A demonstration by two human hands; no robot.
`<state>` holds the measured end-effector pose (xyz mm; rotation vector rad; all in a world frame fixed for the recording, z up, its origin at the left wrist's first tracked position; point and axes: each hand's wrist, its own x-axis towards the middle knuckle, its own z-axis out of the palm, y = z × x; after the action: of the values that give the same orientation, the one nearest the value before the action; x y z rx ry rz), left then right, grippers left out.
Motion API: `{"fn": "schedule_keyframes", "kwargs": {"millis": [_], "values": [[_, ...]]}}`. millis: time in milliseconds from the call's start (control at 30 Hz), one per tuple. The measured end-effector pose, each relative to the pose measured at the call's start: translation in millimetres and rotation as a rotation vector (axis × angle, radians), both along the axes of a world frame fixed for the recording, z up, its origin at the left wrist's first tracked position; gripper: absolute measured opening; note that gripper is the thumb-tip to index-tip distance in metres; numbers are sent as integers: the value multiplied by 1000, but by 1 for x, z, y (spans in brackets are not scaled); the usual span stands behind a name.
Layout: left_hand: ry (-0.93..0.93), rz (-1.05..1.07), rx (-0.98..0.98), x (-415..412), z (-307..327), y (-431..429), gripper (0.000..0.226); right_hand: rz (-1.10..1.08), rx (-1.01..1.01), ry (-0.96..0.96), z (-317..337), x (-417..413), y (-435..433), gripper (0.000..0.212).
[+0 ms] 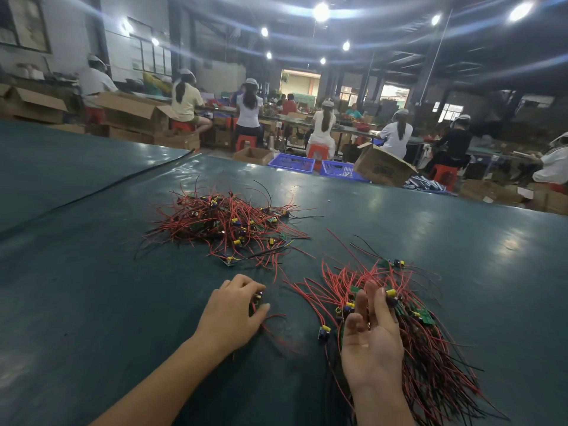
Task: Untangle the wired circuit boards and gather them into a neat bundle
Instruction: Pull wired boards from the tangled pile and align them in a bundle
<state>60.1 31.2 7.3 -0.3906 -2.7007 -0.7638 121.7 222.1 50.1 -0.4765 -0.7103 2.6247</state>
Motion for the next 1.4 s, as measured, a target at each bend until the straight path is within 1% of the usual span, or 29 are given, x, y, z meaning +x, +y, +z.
{"fn": "schedule_keyframes", "kwargs": {"millis": [100,167,267,367,400,467,600,667,733,833,900,933,967,1000,1100,1167,1200,1300,1400], "values": [[-16,17,-12,-3,0,-4,32,-12,65,-86,0,-4,3,18],[-8,57,-54,-4,0,-4,32,8,111,-139,-2,-5,3,17],[-12,99,-125,-3,0,-2,34,89,184,-207,-3,-5,4,32],[-33,87,-107,-4,1,-3,28,207,197,-244,-4,-6,4,39],[-42,68,-65,-4,1,-3,25,250,179,-246,-4,-6,5,40],[-58,11,80,-4,1,-3,21,303,119,-223,-3,-7,6,38],[-59,-51,393,0,8,3,19,240,-25,-129,0,-10,9,32],[-57,-65,466,2,11,5,17,210,-29,-92,1,-12,11,35],[-55,-84,462,4,12,7,16,217,5,-59,0,-13,9,40],[-63,-94,438,7,11,9,16,210,80,-39,-1,-12,1,40],[-107,-88,525,8,13,13,15,201,140,-40,-2,-11,-5,33],[-146,-85,598,9,14,14,14,196,186,-37,-2,-10,-8,24],[-186,-88,676,9,16,15,14,202,244,-42,-2,-8,-11,14],[-219,-93,747,10,18,16,15,220,317,-59,-1,-7,-14,10],[-266,-128,913,13,22,19,18,263,585,-143,-3,-6,-23,18],[-309,-184,978,14,25,21,23,245,747,-160,-6,-6,-27,14],[-338,-216,1001,15,26,22,26,235,796,-160,-7,-5,-29,12],[-420,-326,1025,17,27,23,33,227,839,-110,-8,-4,-30,6],[-464,-402,987,20,29,25,38,228,841,-49,-8,-3,-31,14]]}}
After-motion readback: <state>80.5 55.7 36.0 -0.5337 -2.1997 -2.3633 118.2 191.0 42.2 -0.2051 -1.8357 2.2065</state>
